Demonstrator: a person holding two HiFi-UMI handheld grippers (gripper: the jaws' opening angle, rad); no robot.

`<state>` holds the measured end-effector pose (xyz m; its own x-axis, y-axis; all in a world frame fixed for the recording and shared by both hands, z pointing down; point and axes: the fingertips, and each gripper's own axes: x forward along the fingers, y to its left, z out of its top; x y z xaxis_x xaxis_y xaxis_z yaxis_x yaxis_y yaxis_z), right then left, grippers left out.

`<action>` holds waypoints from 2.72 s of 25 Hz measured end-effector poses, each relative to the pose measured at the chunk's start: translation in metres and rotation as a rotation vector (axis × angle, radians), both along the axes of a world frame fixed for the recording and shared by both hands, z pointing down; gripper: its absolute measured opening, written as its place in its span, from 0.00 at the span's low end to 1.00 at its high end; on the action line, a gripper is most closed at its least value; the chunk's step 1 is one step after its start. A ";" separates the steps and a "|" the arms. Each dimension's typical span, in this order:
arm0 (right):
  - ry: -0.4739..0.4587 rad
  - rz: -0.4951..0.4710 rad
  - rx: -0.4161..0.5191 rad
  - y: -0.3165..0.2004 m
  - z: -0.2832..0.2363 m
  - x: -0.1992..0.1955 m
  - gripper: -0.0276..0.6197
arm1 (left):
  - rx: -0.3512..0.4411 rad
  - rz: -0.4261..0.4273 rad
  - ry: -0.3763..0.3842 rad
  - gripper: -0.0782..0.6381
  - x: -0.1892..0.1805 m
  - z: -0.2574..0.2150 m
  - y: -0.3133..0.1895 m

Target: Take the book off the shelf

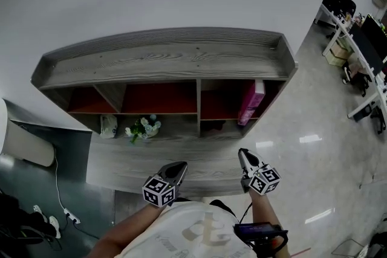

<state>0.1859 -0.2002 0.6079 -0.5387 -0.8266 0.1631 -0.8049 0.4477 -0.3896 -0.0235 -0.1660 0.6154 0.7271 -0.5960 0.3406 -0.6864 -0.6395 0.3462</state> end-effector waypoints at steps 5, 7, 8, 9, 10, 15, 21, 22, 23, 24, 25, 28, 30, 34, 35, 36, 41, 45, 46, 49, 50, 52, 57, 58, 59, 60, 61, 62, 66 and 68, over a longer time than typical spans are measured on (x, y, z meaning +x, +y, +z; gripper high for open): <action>0.039 0.036 0.052 -0.022 -0.031 0.003 0.05 | -0.007 0.026 0.018 0.11 -0.011 0.003 -0.002; 0.053 0.060 0.076 -0.029 -0.045 0.007 0.05 | -0.011 0.029 0.027 0.11 -0.016 0.005 -0.003; 0.061 0.074 0.087 -0.032 -0.052 0.009 0.05 | -0.014 0.031 0.032 0.11 -0.018 0.006 -0.003; 0.070 0.090 0.097 -0.035 -0.059 0.011 0.05 | -0.018 0.032 0.036 0.11 -0.020 0.007 -0.003; 0.080 0.105 0.106 -0.038 -0.066 0.012 0.05 | -0.023 0.034 0.040 0.11 -0.022 0.008 -0.002; 0.123 0.167 0.147 -0.051 -0.094 0.010 0.16 | -0.035 0.049 0.051 0.11 -0.034 0.010 -0.003; 0.173 0.228 0.177 -0.064 -0.116 0.006 0.31 | -0.018 0.074 0.053 0.11 -0.041 0.005 -0.010; 0.178 0.244 0.179 -0.066 -0.118 0.007 0.36 | -0.015 0.079 0.050 0.11 -0.042 0.005 -0.012; 0.181 0.261 0.181 -0.068 -0.120 0.007 0.40 | -0.013 0.084 0.047 0.11 -0.044 0.005 -0.012; 0.183 0.277 0.181 -0.070 -0.123 0.007 0.43 | -0.011 0.089 0.045 0.11 -0.045 0.005 -0.013; 0.184 0.291 0.182 -0.073 -0.125 0.008 0.46 | -0.010 0.092 0.044 0.11 -0.046 0.006 -0.013; 0.194 0.327 0.185 -0.082 -0.132 0.006 0.55 | -0.007 0.096 0.047 0.11 -0.049 0.005 -0.015; 0.207 0.349 0.183 -0.089 -0.135 0.005 0.59 | -0.001 0.095 0.052 0.11 -0.051 0.003 -0.017; 0.253 0.394 0.160 -0.105 -0.136 0.003 0.59 | 0.007 0.072 0.058 0.11 -0.062 -0.001 -0.023; 0.263 0.405 0.154 -0.109 -0.135 0.003 0.59 | 0.006 0.061 0.059 0.11 -0.066 -0.001 -0.024; 0.273 0.415 0.148 -0.113 -0.135 0.003 0.59 | 0.005 0.049 0.060 0.11 -0.070 -0.001 -0.025; 0.302 0.452 0.129 -0.130 -0.133 0.007 0.55 | -0.001 -0.002 0.062 0.11 -0.087 0.002 -0.028; 0.318 0.497 0.114 -0.144 -0.132 0.013 0.50 | 0.004 -0.032 0.070 0.11 -0.093 0.002 -0.032; 0.323 0.511 0.108 -0.147 -0.131 0.016 0.50 | 0.007 -0.041 0.073 0.11 -0.095 0.002 -0.033; 0.332 0.533 0.092 -0.155 -0.128 0.019 0.42 | 0.006 -0.069 0.076 0.11 -0.100 0.002 -0.035; 0.334 0.530 0.090 -0.156 -0.127 0.019 0.42 | 0.004 -0.076 0.076 0.11 -0.101 0.003 -0.034; 0.345 0.525 0.086 -0.158 -0.124 0.021 0.42 | -0.001 -0.086 0.074 0.11 -0.102 0.004 -0.034; 0.364 0.546 0.070 -0.159 -0.118 0.031 0.29 | 0.000 -0.098 0.070 0.11 -0.102 0.004 -0.035; 0.366 0.544 0.071 -0.160 -0.118 0.033 0.29 | 0.002 -0.099 0.071 0.11 -0.101 0.004 -0.036; 0.369 0.540 0.075 -0.161 -0.118 0.034 0.29 | 0.004 -0.101 0.072 0.11 -0.100 0.004 -0.038; 0.372 0.535 0.079 -0.163 -0.118 0.035 0.28 | 0.008 -0.103 0.074 0.11 -0.099 0.003 -0.041; 0.376 0.529 0.083 -0.166 -0.118 0.036 0.28 | 0.010 -0.105 0.075 0.11 -0.098 0.003 -0.043; 0.379 0.522 0.086 -0.168 -0.118 0.035 0.28 | 0.011 -0.107 0.075 0.11 -0.098 0.004 -0.044; 0.377 0.491 0.088 -0.167 -0.115 0.033 0.27 | -0.001 -0.100 0.072 0.11 -0.095 0.009 -0.041; 0.378 0.476 0.088 -0.164 -0.116 0.034 0.27 | -0.007 -0.088 0.071 0.11 -0.090 0.009 -0.039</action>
